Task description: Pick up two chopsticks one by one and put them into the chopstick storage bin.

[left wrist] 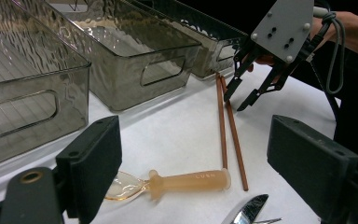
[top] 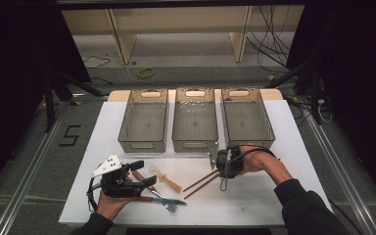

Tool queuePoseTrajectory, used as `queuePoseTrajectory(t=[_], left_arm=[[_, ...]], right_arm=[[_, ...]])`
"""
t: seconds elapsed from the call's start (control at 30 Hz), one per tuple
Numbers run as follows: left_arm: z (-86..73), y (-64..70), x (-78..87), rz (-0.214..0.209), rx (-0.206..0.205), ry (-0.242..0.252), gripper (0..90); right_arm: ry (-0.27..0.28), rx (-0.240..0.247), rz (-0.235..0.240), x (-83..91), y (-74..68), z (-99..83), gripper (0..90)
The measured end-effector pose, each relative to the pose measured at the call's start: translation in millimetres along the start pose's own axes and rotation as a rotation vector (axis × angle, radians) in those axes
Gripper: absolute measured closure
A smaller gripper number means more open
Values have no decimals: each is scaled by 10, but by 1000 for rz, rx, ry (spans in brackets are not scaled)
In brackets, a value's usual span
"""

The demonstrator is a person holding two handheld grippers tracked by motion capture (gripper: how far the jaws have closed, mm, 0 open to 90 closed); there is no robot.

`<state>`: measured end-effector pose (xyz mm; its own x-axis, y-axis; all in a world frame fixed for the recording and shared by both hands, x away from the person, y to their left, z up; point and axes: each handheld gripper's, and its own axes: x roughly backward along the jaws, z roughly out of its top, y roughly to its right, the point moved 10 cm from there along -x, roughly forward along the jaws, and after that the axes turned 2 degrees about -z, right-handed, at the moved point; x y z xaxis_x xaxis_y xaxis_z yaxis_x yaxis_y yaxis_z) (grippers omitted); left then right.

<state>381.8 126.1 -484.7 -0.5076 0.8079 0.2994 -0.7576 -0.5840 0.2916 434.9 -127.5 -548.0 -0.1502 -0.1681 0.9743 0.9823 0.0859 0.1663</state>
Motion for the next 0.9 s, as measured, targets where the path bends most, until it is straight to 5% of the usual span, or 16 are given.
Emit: queuePoseTrajectory(t=[0.3, 0.33, 0.9], left_arm=[[0, -2, 1, 0, 1, 0, 174], [-2, -4, 3, -1, -1, -2, 174], [1, -5, 4, 1, 0, -1, 174]], right_arm=[[-22, 11, 17, -43, -5, -39, 700], [-25, 42, 15, -43, 12, -48, 714], [-66, 120, 60, -38, -63, -58, 810]])
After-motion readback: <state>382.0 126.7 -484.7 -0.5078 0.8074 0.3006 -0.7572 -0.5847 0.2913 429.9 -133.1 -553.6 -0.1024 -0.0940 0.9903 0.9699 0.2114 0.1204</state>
